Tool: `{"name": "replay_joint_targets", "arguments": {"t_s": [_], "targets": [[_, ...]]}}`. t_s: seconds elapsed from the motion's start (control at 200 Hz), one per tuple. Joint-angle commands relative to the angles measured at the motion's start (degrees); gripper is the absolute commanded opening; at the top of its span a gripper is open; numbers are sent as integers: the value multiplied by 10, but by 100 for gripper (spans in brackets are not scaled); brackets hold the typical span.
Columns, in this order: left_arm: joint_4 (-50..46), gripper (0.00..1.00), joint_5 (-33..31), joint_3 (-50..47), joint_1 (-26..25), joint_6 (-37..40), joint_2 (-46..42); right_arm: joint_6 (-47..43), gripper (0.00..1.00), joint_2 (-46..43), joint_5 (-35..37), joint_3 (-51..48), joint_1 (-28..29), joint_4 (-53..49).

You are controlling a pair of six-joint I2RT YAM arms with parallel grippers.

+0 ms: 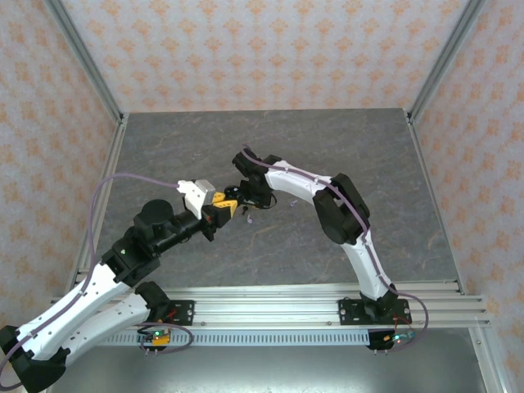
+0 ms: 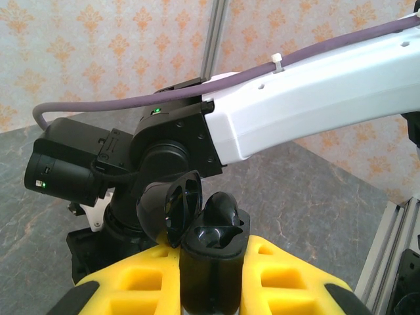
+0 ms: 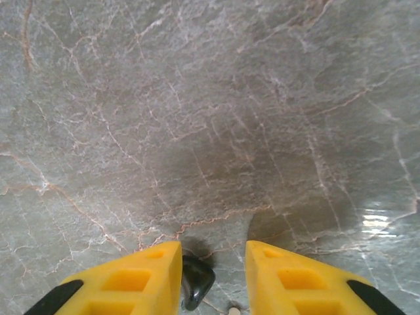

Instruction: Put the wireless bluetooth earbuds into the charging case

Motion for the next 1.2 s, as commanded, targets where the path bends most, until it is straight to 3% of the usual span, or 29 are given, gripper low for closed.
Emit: {"name": "replay_joint_targets", "arguments": {"t_s": [0.0,0.936,1.191], "targets": [[18,7,-10,-8,-2,-1,-3,-5,32,8,-1,26,9,-19],[18,7,-15,-10,-2,0,-4,-30,32,73,29,89,33,-109],[18,7,-18,-14,-2,-1,-6,-48,24,73,49,91,33,-116]]}}
